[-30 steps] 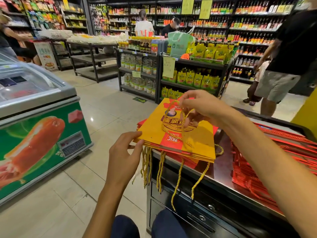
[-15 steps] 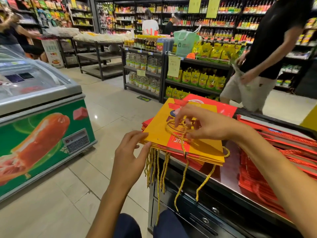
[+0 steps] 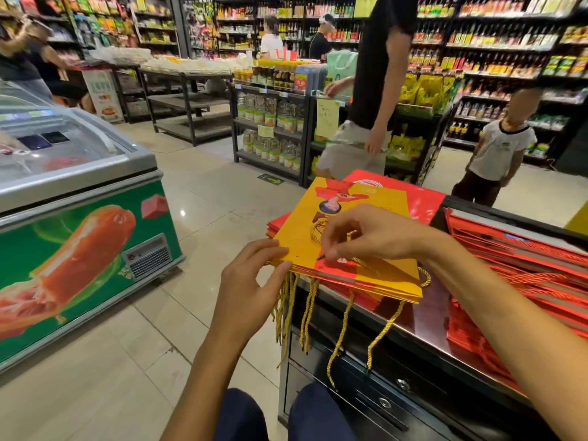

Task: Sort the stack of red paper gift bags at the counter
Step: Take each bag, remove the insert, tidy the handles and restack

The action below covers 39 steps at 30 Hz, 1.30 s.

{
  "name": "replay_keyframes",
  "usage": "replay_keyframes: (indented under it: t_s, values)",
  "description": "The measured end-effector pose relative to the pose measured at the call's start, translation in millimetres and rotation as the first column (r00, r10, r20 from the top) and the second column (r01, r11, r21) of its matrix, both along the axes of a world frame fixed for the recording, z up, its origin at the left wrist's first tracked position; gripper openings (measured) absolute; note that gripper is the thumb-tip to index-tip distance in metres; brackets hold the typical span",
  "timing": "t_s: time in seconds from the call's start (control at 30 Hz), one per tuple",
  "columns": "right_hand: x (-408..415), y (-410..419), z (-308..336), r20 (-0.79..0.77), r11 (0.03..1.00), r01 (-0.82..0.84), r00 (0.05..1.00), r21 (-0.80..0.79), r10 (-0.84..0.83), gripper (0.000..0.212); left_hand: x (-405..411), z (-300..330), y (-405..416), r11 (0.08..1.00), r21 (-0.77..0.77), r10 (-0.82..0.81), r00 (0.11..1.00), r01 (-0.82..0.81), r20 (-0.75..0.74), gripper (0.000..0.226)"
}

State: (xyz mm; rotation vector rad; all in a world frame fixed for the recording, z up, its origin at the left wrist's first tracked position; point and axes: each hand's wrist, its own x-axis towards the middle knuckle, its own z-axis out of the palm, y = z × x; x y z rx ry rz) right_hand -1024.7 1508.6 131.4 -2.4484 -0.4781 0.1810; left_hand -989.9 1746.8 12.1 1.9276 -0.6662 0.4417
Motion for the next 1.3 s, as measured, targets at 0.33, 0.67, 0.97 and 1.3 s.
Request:
replay_keyframes:
  t_s: [0.33, 0.67, 0.97, 1.3]
  values:
    - [21, 27, -4, 0.161, 0.969, 0.058, 0.987, -0.24, -0.019, 0.003, -4, 2, 1, 1.0, -0.018, 0.011, 1.0, -0.011, 0.001, 0.019]
    - [19, 38, 6, 0.24, 0.901, 0.004, 0.964, -0.434, 0.111, 0.005, -6, 2, 0, 0.998, -0.056, 0.018, 1.0, -0.018, 0.01, 0.018]
    - [16, 46, 13, 0.314, 0.89, -0.008, 0.934, -0.457, 0.17, 0.011, -5, 4, -4, 0.989, -0.138, 0.076, 0.979, -0.049, 0.191, 0.017]
    - [1, 33, -3, 0.273, 0.95, 0.09, 0.962, -0.299, -0.006, 0.035, -15, 14, -14, 0.955, -0.264, 0.179, 0.972, -0.134, 0.152, 0.021]
